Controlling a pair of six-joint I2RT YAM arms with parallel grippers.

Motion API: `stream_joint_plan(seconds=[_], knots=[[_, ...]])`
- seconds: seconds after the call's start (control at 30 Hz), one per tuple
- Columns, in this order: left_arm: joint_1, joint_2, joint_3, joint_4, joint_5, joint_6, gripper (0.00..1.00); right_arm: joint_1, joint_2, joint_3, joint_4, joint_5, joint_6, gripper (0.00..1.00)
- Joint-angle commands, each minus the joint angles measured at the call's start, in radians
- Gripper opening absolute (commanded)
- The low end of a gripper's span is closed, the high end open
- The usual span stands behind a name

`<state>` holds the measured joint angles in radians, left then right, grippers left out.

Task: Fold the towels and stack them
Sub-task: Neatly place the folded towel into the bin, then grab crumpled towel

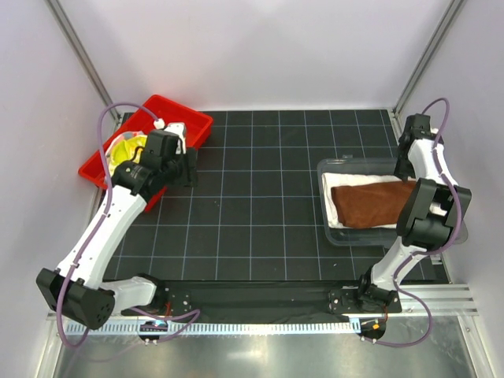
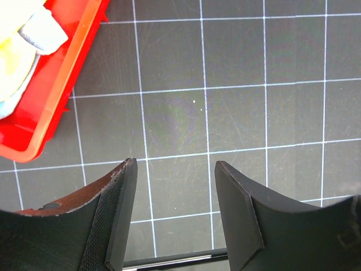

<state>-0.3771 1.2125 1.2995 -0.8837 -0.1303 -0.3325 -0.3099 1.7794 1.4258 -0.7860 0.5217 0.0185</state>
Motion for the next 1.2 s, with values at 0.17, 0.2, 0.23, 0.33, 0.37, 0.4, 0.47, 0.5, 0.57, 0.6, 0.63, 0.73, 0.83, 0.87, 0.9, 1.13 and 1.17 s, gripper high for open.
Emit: stream_joint_plan(seconds=[0.17,0.2,0.23,0.33,0.37,0.4,0.47,0.5,0.57,0.6,0.63,0.73,0.83,0.87,0.9,1.13,1.17], knots=[[0.003,0.012,0.067,0.046,0.058,-0.034,0.62,0.009,-0.094,-0.036,-0.036,-0.156,0.153,0.65],[0.004,0.016,0.072,0.057,0.058,-0.037,0.62,0.006,-0.100,-0.056,-0.027,-0.185,0.172,0.60],[0.004,0.030,0.078,0.061,0.060,-0.037,0.63,-0.006,-0.098,-0.076,0.000,-0.205,0.184,0.57],[0.006,0.058,0.104,0.054,0.038,-0.037,0.63,-0.049,-0.066,-0.154,0.040,-0.265,0.221,0.51],[0.006,0.076,0.118,0.049,0.025,-0.040,0.63,-0.057,-0.057,-0.188,0.045,-0.269,0.228,0.50],[0.007,0.081,0.119,0.054,0.020,-0.043,0.63,-0.067,-0.046,-0.206,0.056,-0.270,0.232,0.50],[0.010,0.093,0.124,0.064,0.026,-0.051,0.64,-0.096,-0.025,-0.235,0.093,-0.299,0.242,0.49],[0.014,0.100,0.132,0.068,0.029,-0.054,0.64,-0.100,-0.018,-0.232,0.100,-0.310,0.244,0.48],[0.015,0.125,0.149,0.066,0.021,-0.054,0.64,-0.098,-0.021,-0.219,0.105,-0.351,0.242,0.48],[0.017,0.133,0.167,0.068,0.020,-0.056,0.64,-0.098,-0.028,-0.208,0.102,-0.370,0.238,0.48],[0.026,0.140,0.176,0.068,0.018,-0.053,0.64,-0.098,-0.032,-0.191,0.084,-0.382,0.238,0.48],[0.062,0.176,0.222,0.075,-0.003,-0.054,0.64,-0.094,-0.067,-0.114,0.041,-0.457,0.253,0.53],[0.151,0.199,0.259,0.106,-0.084,-0.057,0.65,-0.046,-0.118,-0.051,0.014,-0.506,0.287,0.60],[0.218,0.206,0.270,0.107,-0.100,-0.057,0.65,-0.017,-0.141,-0.021,0.004,-0.496,0.296,0.65],[0.252,0.217,0.277,0.104,-0.117,-0.054,0.65,0.042,-0.153,-0.007,0.002,-0.500,0.302,0.67],[0.515,0.341,0.255,0.115,-0.169,-0.034,0.65,0.366,-0.279,0.059,0.105,-0.503,0.373,1.00],[0.527,0.382,0.236,0.152,-0.148,-0.007,0.65,0.388,-0.287,0.062,0.120,-0.508,0.386,1.00]])
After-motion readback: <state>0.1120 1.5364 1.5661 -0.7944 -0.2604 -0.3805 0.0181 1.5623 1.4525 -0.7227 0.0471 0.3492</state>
